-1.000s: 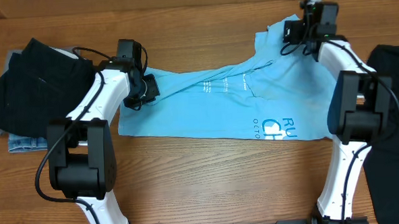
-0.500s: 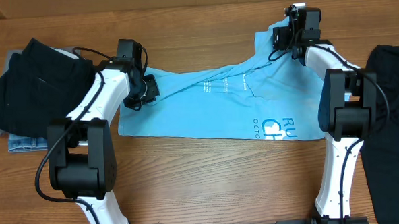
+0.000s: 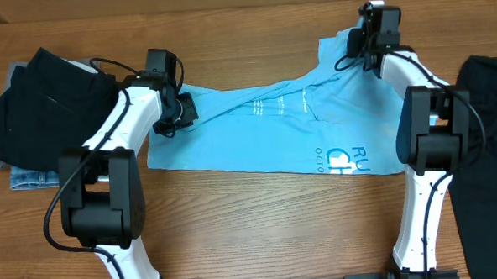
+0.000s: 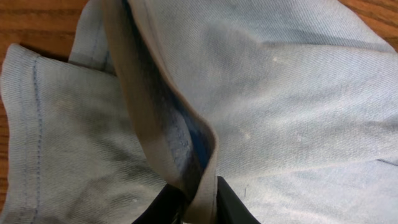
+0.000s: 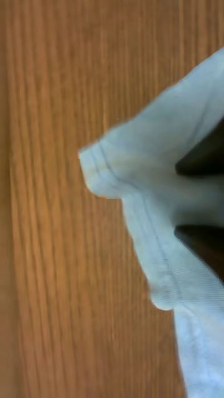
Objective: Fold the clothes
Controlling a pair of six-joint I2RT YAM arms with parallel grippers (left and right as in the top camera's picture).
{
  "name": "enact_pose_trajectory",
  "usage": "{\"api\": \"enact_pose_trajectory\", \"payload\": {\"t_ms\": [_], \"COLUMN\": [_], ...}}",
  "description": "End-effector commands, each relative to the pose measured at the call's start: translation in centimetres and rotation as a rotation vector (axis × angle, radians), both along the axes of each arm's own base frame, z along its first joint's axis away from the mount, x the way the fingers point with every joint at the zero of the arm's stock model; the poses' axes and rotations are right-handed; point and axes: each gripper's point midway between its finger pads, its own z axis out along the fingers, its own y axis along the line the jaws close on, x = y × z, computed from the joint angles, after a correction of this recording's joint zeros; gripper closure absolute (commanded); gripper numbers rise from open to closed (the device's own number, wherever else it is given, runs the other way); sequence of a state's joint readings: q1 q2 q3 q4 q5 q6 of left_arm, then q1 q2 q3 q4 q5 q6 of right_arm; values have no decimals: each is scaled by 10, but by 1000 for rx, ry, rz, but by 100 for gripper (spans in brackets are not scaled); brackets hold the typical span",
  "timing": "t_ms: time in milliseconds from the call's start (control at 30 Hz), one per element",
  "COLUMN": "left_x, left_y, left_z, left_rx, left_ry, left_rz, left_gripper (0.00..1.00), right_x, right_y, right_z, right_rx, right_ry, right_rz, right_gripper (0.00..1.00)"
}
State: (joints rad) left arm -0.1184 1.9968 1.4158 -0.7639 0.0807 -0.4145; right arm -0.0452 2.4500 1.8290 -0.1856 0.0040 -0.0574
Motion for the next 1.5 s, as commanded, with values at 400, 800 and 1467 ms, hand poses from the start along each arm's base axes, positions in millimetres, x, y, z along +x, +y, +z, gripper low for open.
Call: {"api": "enact_pose_trajectory", "payload": {"t_ms": [400, 800, 1467], "left_x": [9, 12, 12], "left_y": [-1, -2, -2], "left_z": [13, 14, 14], "left_rx": [15, 12, 12], "left_ry": [-54, -68, -69], "left_rz": [-29, -28, -28], "left_gripper": [81, 75, 75], "right_x": [19, 3, 3], "right_y": [1, -1, -6], "right_z": [66, -8, -14], "right_rx": [38, 48, 48], "right_ry": [-7, 134, 139], "right_rz": [-24, -40, -47], "right_gripper": [73, 65, 20]}}
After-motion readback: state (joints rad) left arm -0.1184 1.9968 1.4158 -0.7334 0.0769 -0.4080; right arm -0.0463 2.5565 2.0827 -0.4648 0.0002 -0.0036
